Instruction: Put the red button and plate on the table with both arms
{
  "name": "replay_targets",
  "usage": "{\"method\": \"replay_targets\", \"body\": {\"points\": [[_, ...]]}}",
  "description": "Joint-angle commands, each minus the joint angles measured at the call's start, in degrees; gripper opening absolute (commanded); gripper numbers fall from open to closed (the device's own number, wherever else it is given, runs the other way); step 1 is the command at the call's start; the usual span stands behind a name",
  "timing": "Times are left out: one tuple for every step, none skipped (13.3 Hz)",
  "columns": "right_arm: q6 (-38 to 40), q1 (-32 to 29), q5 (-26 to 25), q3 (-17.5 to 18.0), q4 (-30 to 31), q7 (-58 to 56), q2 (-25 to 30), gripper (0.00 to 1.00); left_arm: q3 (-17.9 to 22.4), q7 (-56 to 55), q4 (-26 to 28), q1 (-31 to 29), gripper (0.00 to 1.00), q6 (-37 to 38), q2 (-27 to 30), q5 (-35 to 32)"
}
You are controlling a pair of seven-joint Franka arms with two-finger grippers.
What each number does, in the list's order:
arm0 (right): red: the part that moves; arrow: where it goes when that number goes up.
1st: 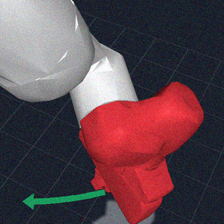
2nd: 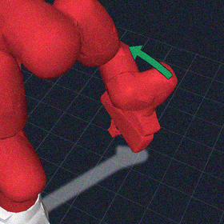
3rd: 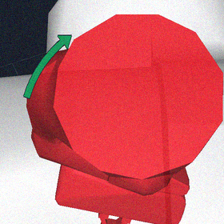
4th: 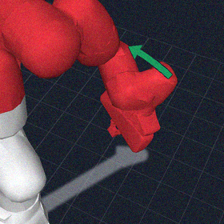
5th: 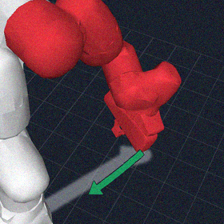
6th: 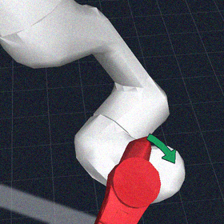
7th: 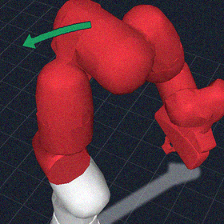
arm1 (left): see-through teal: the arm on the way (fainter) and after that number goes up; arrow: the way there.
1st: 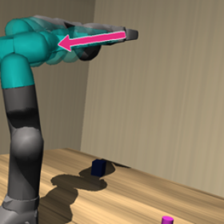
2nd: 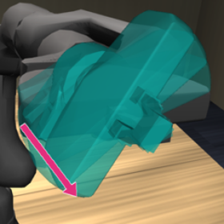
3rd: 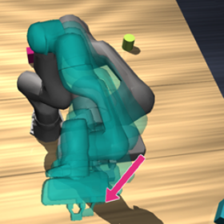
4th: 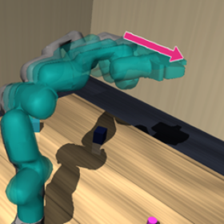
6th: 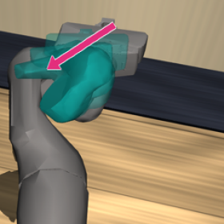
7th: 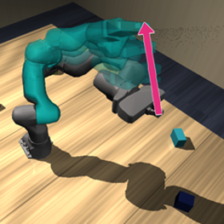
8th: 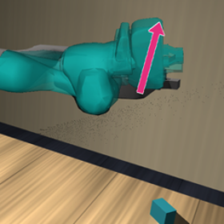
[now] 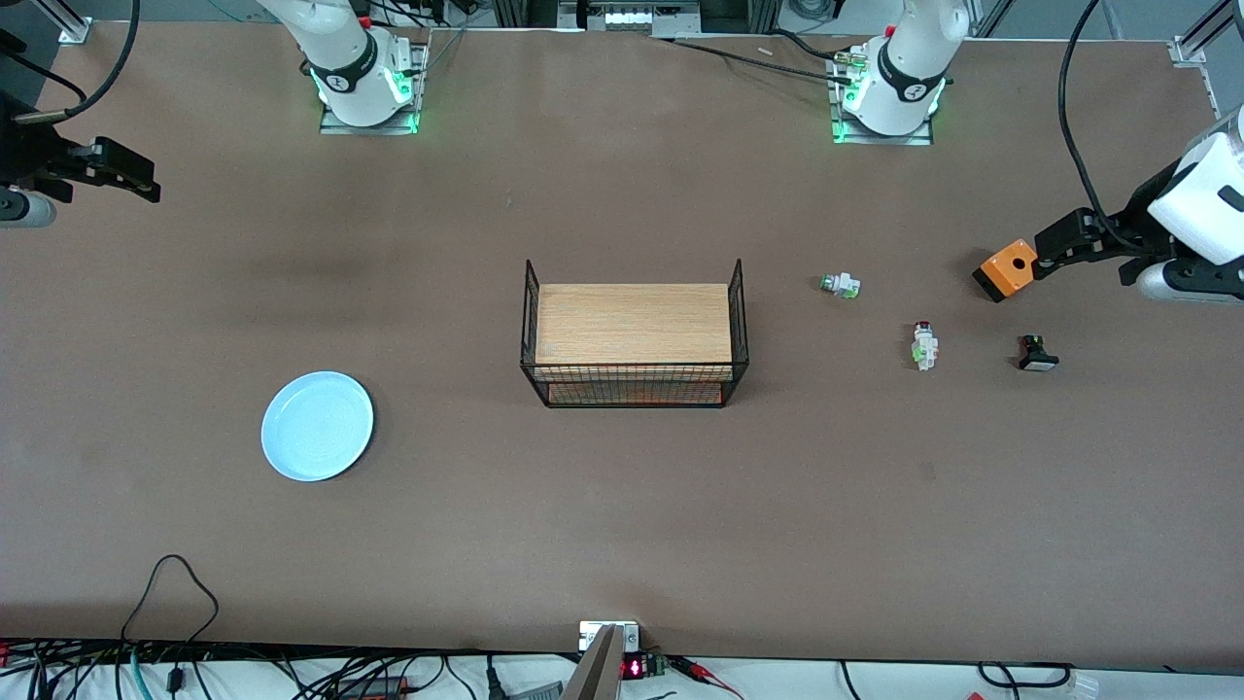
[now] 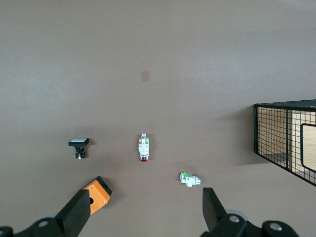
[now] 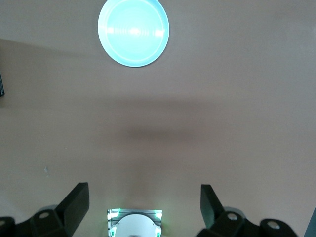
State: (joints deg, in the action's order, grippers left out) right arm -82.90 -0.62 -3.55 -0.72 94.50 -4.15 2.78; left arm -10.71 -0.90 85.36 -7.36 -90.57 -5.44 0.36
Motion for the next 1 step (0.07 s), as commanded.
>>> {"method": "replay_targets", "body": {"points": [[1.51, -0.52, 0.65, 0.63, -1.6, 0.73, -0.93, 1.0, -0.27, -0.15, -0.81, -0.29, 1.0, 1.27, 0.26, -0.8]]}}
